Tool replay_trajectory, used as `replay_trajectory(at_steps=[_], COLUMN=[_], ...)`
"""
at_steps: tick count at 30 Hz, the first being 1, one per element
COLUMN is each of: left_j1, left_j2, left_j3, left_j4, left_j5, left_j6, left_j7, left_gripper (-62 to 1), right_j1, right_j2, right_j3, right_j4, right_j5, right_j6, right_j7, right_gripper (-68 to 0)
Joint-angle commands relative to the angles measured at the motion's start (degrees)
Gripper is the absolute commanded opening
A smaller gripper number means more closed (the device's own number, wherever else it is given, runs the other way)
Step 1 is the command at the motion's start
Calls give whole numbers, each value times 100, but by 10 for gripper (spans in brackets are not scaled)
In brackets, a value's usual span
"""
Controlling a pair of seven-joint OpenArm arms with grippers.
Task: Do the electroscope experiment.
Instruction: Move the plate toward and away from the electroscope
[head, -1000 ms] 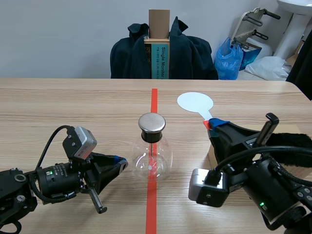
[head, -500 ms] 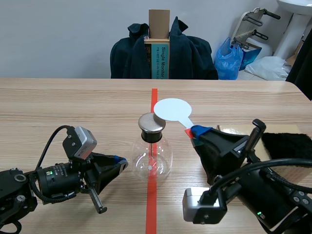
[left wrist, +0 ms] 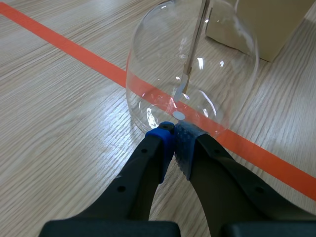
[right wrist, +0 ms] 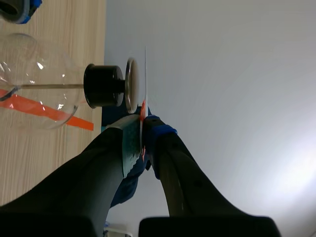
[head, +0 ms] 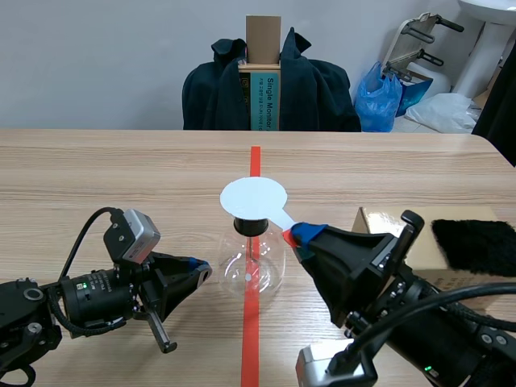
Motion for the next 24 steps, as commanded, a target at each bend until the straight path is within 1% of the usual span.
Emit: replay_trajectory(at_steps=[1,10,16,24], left_j1=[-74,-74,-74,-74], left_j2=[13,13,13,13], left_j3=[-13,-13,-13,-13], left_j4=[149,149,149,149], left_j5=[-57,-57,-57,-57], left_j6=[-9,-9,-9,-9], left_j7=[-59,-59,-59,-57], left_gripper=[-579,-579,-579,-579], right_j1=[81,81,79,26], right_j2=[46,46,46,50], right_j3=[59,66,66,146], right_j4=[79,79,79,79], right_j5=[35,35,37,37], right_j6=[-81,-81,-81,-107], right_j7=[20,4,-363,-1040], right_gripper=[-667,-667,-667,-667])
